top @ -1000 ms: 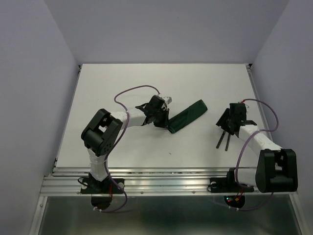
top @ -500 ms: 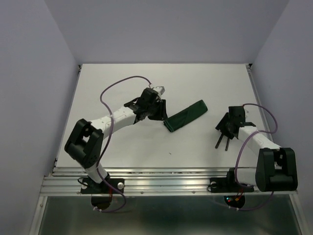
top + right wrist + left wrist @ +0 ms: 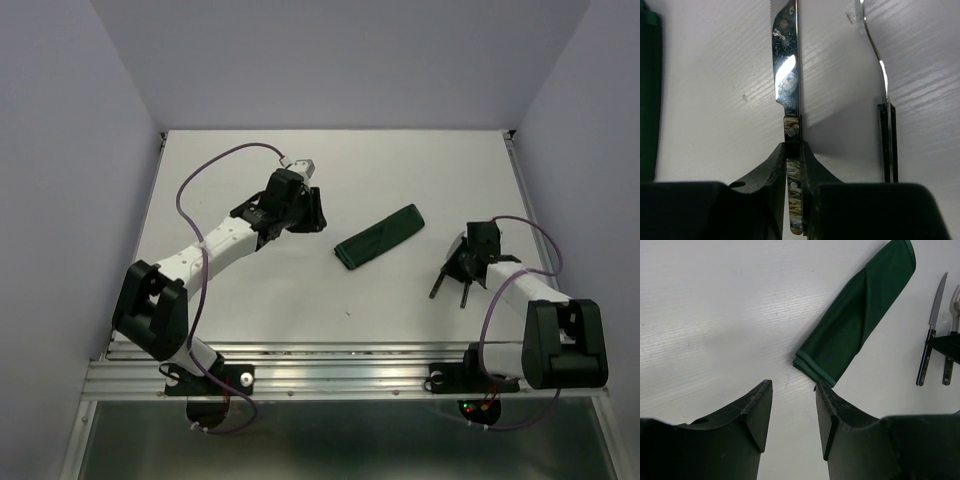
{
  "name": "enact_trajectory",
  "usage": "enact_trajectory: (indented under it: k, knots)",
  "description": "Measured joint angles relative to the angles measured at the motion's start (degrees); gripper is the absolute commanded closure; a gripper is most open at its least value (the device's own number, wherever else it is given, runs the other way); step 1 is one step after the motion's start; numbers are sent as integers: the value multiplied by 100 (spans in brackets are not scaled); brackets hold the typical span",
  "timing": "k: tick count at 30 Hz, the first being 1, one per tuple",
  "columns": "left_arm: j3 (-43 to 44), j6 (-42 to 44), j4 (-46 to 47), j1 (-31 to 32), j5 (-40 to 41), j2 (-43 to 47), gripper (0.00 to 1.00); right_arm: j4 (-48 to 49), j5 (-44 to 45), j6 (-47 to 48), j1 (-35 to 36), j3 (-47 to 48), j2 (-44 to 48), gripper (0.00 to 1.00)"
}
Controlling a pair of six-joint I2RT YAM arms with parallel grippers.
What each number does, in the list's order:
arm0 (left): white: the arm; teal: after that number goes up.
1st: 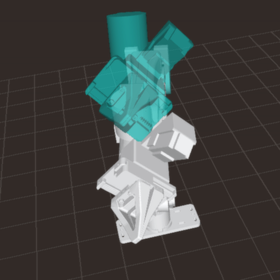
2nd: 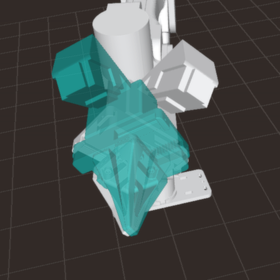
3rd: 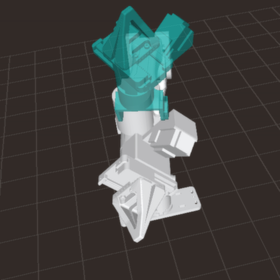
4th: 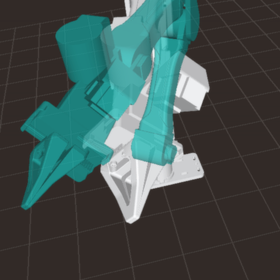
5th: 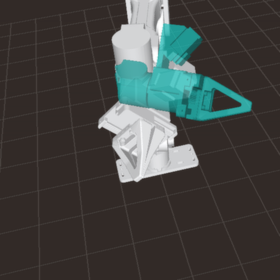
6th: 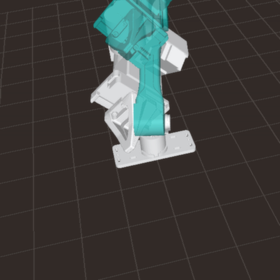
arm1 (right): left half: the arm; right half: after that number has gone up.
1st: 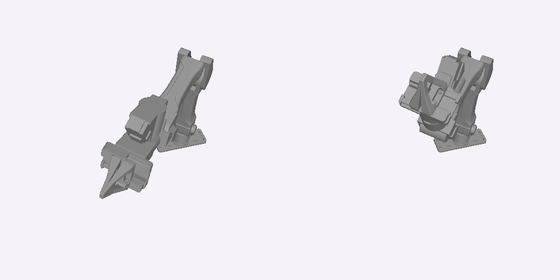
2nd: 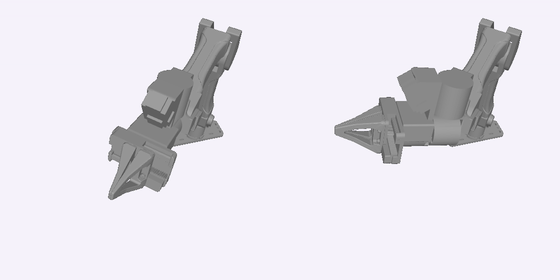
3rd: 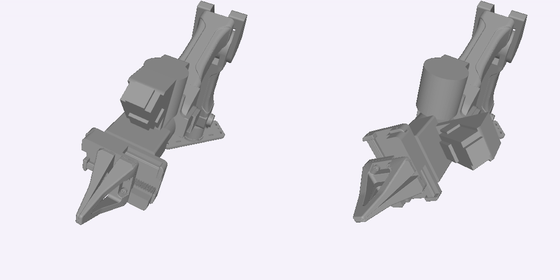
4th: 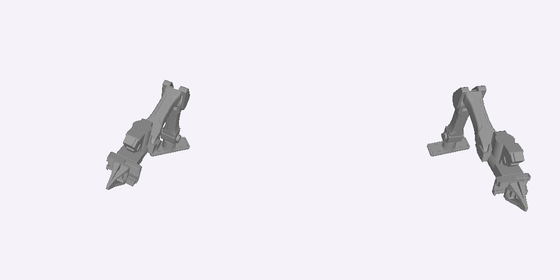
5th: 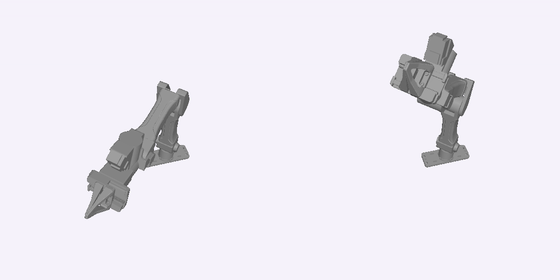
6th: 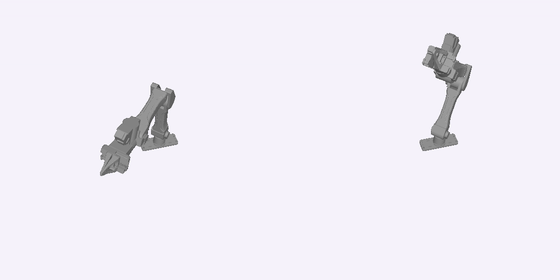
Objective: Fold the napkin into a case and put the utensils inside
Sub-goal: Pick up the knife from the corner of the board, then move the knife to the center of the board.
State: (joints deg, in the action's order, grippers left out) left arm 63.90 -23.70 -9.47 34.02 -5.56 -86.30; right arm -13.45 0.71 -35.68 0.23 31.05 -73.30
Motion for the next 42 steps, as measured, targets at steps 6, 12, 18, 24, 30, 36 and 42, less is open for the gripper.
enact_trajectory:
  k: [6, 12, 18, 24, 30, 36, 42]
  knots:
    - [0, 2, -24, -2, -46, -39, 50, 205, -299, -24, 192, -195, 144, 94]
    - [2, 7, -44, -2, -94, -138, 50, 98, -396, -52, 323, -380, 472, 96]
    - [2, 15, -61, -2, -149, -140, 50, -22, -632, 186, 369, -367, 505, 98]
    - [76, 37, -63, -2, -155, -144, 50, -107, -782, 254, 439, -356, 1003, 98]
    - [181, 76, -63, -2, -157, -221, 50, -109, -901, 372, 496, -96, 1252, 98]
    - [201, 79, -114, -46, -149, -260, 50, -109, -1023, 623, 990, 133, 1152, 98]
    - [313, 98, -295, -529, -195, -179, 50, -101, -977, 1010, 2197, 859, 643, 98]
